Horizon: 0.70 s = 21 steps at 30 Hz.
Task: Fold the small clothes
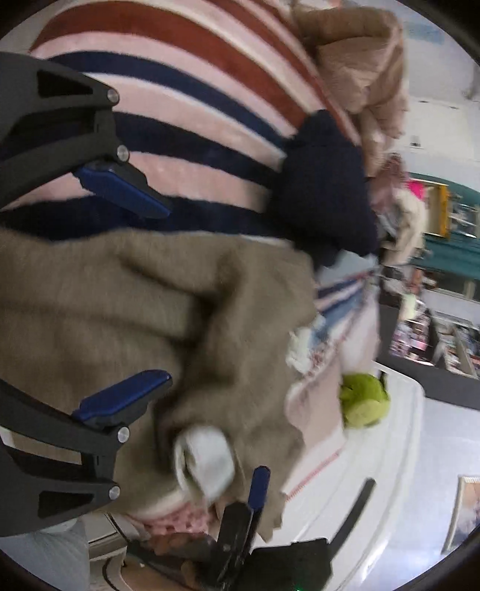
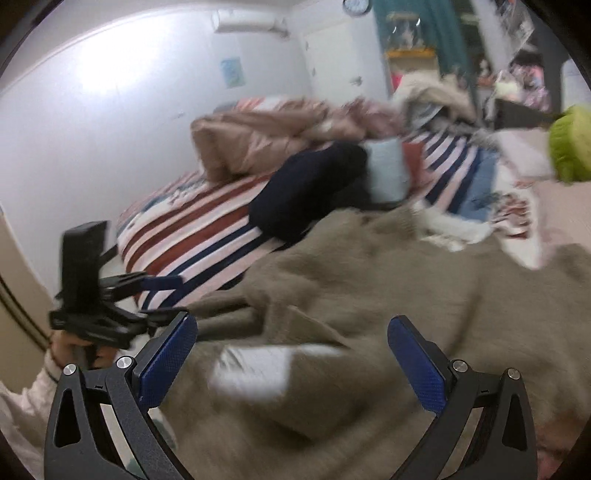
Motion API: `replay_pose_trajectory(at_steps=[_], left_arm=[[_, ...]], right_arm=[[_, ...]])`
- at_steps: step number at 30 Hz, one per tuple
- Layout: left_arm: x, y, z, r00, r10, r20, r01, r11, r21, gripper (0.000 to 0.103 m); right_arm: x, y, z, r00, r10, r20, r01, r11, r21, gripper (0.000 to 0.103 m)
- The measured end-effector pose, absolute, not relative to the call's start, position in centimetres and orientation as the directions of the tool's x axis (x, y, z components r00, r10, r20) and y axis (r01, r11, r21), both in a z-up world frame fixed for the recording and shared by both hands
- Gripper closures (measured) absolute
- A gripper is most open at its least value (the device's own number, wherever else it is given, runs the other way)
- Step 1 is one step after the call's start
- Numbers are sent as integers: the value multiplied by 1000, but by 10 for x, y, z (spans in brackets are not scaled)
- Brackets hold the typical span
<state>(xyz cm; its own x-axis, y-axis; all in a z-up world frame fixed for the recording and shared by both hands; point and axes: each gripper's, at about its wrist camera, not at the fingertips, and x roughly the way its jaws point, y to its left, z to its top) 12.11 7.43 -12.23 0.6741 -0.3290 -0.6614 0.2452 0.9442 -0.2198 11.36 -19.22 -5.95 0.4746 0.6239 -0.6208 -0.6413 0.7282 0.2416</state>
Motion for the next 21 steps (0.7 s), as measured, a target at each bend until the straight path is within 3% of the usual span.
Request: replay_pose_trajectory(at_steps=[2, 3, 4, 5, 6, 7, 9, 11, 13, 16, 18, 20, 21], left_arm=[[144, 74, -138, 642, -310, -701, 224, 951, -214, 23], [148, 75, -146, 629, -308, -714, 228, 951, -210, 26], [155, 73, -152, 616, -300, -728, 228, 953, -200, 35], [163, 71, -159, 598, -290, -747, 230, 955, -187, 63], [166, 68, -163, 588, -285, -757, 233, 956, -179, 82], [169, 70, -165, 592, -277, -757, 233, 958, -169, 95], [171, 80, -159, 644, -208, -736, 182, 976, -117, 96], [177, 100, -151, 680, -133, -721, 99, 991, -89, 96], [182, 113, -153, 666, -182, -724, 83, 982, -170, 96], [178, 99, -158, 666, -122, -736, 111, 992, -64, 91], [171, 94, -153, 679, -104, -727, 92, 994, -56, 86], [165, 100, -142, 702, -114, -703, 68, 993, -92, 63], [160, 100, -133, 722, -119, -681, 67, 993, -102, 58]], right_arm=[[131, -175, -74, 420, 605, -676, -612, 739, 280, 4], [136, -171, -81, 403, 589, -701, -601, 747, 282, 14], [138, -168, -86, 398, 567, -722, -594, 758, 268, 18], [137, -165, -90, 406, 531, -743, -587, 775, 233, 23], [135, -167, -92, 423, 501, -755, -581, 790, 199, 27], [132, -171, -92, 436, 489, -756, -574, 797, 185, 32], [127, -185, -89, 442, 488, -753, -554, 808, 199, 63], [118, -201, -82, 457, 483, -747, -536, 819, 202, 74], [105, -216, -78, 480, 461, -746, -519, 835, 182, 77], [84, -237, -77, 482, 457, -748, -491, 847, 202, 79], [78, -253, -79, 479, 449, -754, -465, 859, 215, 79], [72, -267, -79, 481, 437, -760, -442, 870, 220, 79], [70, -271, -78, 486, 423, -765, -433, 877, 209, 78]])
